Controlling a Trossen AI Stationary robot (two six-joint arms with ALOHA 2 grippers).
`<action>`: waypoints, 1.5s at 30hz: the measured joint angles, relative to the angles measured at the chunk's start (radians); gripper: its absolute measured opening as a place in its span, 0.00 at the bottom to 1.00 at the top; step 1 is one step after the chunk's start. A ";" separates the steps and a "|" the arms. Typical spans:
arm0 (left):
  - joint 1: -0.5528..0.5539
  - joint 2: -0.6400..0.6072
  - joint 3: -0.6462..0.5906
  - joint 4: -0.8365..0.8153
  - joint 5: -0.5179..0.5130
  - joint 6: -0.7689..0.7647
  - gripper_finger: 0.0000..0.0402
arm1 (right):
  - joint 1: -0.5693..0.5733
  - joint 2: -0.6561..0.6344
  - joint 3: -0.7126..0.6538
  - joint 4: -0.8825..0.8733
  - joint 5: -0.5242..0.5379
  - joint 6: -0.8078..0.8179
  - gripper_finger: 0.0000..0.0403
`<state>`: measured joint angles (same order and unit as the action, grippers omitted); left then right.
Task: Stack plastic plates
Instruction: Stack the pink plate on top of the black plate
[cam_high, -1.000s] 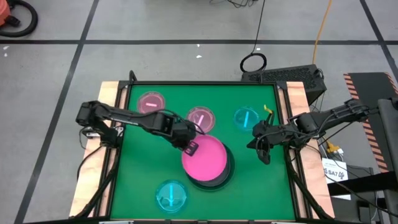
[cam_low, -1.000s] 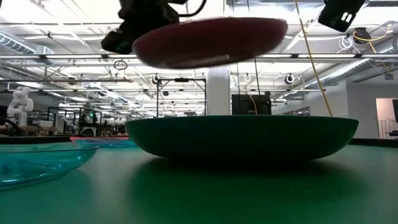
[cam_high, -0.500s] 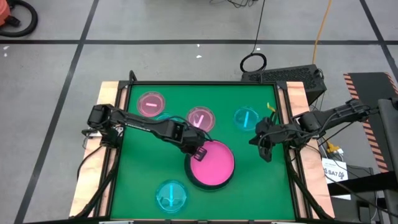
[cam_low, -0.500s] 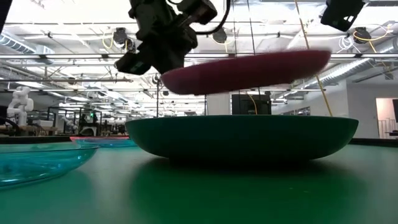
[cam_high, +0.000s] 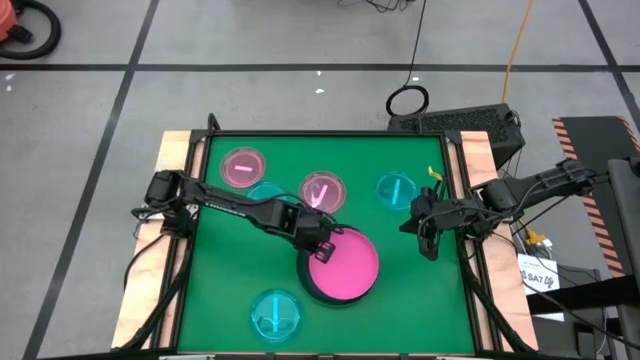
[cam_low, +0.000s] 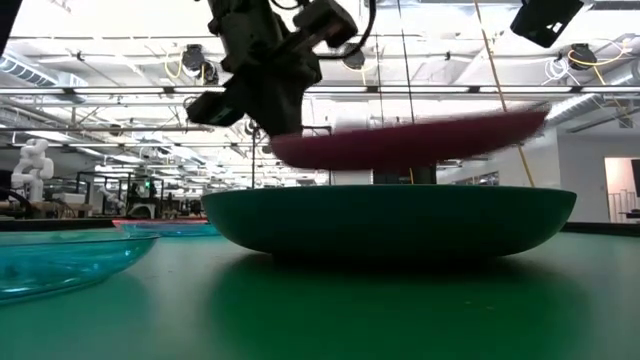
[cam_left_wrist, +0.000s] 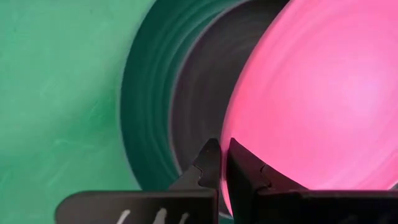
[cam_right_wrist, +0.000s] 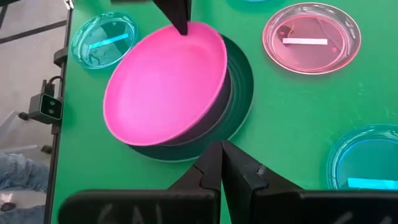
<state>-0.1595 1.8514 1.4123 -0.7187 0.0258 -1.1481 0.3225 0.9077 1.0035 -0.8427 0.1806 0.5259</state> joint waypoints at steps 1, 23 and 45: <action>-0.001 0.001 -0.001 -0.006 0.001 0.000 0.03 | 0.000 0.000 0.000 -0.001 0.000 0.000 0.00; -0.040 0.085 0.001 0.087 0.038 -0.074 0.03 | 0.000 -0.006 0.000 -0.008 -0.050 -0.008 0.00; 0.009 0.096 0.115 -0.170 0.077 0.048 0.05 | 0.000 -0.006 0.000 -0.008 -0.047 -0.014 0.00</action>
<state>-0.1501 1.9473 1.5275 -0.8884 0.1032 -1.0998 0.3229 0.9020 1.0035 -0.8505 0.1341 0.5114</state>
